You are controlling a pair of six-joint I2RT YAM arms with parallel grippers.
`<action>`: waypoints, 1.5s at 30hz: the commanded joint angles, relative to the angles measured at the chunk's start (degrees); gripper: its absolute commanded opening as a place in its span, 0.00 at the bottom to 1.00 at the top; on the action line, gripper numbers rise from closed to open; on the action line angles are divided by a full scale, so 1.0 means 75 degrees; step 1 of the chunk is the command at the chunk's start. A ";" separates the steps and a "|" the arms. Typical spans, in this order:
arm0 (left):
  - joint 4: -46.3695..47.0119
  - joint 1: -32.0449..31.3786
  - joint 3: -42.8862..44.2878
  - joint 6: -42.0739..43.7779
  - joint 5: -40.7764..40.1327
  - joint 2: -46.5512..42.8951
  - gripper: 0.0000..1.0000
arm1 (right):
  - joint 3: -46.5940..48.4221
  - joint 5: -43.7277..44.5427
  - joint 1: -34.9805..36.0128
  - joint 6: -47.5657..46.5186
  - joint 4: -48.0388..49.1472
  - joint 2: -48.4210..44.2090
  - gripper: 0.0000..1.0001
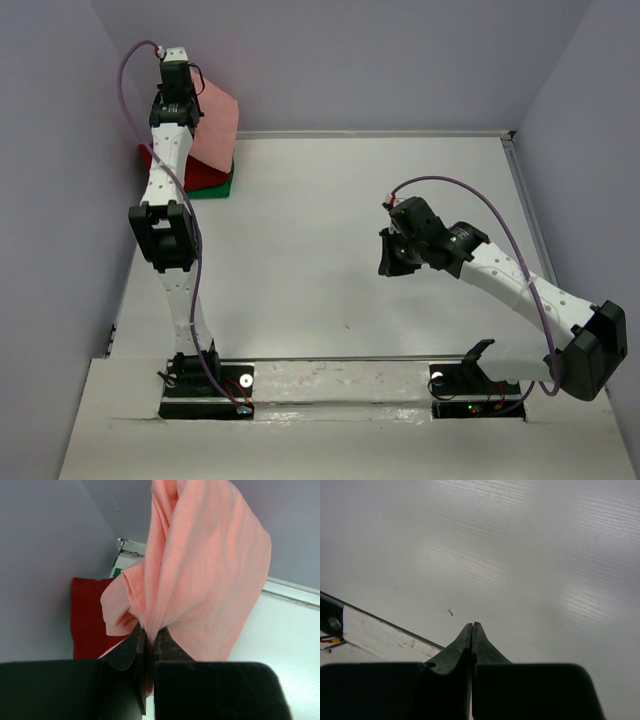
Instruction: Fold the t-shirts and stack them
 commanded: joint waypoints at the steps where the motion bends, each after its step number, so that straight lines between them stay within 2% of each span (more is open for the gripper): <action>1: 0.0303 0.0257 0.0280 -0.0010 -0.0380 -0.0209 0.00 | -0.0072 0.0026 0.0068 0.0065 0.0093 -0.0282 0.00; 17: -0.0002 0.0785 0.1054 0.0049 -0.0368 0.1409 0.00 | 0.0689 0.0331 0.0068 0.0158 -0.0890 -0.0352 0.00; 32: 0.0151 0.1324 0.1112 -0.0209 -0.0123 0.1585 0.00 | 0.1369 0.0167 0.0068 0.0030 -0.1149 0.0503 0.00; 45: 0.0303 0.1699 0.1464 -0.0396 0.0018 0.2253 0.00 | 0.1861 0.0178 0.0068 0.0100 -0.1453 0.0878 0.00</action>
